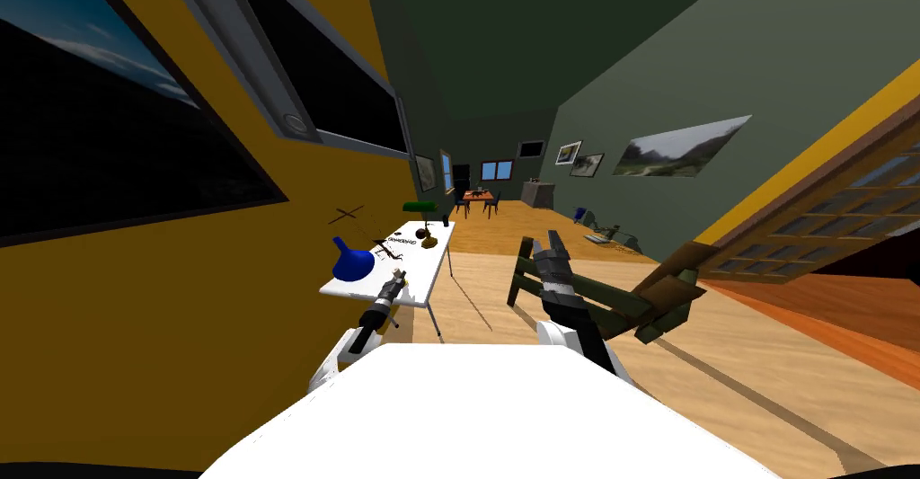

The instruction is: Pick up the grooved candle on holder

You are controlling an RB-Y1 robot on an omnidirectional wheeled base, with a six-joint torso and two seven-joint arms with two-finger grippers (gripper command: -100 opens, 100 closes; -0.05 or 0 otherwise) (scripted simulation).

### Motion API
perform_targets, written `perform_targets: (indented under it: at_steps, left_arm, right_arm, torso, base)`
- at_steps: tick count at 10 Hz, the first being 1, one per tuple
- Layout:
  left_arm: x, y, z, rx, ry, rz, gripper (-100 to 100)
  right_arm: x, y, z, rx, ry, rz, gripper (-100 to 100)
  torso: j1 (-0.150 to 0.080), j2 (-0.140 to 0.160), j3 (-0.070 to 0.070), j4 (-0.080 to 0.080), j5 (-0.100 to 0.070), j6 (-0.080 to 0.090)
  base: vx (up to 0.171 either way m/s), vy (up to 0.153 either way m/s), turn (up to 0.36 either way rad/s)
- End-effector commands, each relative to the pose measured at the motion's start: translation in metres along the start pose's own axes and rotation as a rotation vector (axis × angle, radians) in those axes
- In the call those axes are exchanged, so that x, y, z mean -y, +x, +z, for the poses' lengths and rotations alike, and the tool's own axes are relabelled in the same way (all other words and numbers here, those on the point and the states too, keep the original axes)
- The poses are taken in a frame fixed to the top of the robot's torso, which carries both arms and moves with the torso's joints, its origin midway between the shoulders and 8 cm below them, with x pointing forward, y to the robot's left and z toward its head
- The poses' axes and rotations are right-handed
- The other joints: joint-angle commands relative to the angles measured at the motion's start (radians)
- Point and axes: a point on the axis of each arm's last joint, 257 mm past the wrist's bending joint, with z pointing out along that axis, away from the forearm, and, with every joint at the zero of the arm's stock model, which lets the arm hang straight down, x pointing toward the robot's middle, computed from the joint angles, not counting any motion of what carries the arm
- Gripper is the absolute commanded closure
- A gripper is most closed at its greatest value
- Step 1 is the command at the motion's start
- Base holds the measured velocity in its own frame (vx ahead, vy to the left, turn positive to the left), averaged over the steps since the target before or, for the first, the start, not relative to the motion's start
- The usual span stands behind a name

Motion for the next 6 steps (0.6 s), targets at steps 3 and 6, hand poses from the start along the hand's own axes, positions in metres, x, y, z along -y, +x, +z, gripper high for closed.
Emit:
perform_targets:
  at_steps: [3, 6]
  left_arm:
    - [0.064, 0.018, 0.016, -0.013, 0.050, -0.004, 100]
    - [0.062, 0.014, 0.017, -0.005, 0.053, -0.001, 0]
  right_arm:
    - [0.000, 0.000, 0.000, 0.000, 0.000, 0.000, 0]
    - [0.000, 0.000, 0.000, 0.000, 0.000, 0.000, 0]
  torso:
    - [0.000, 0.000, 0.000, 0.000, 0.000, 0.000]
    - [-0.002, 0.000, 0.000, 0.000, 0.000, 0.000]
  base:
    - [-0.004, 0.094, 0.140]
    - [-0.001, 0.041, 0.034]
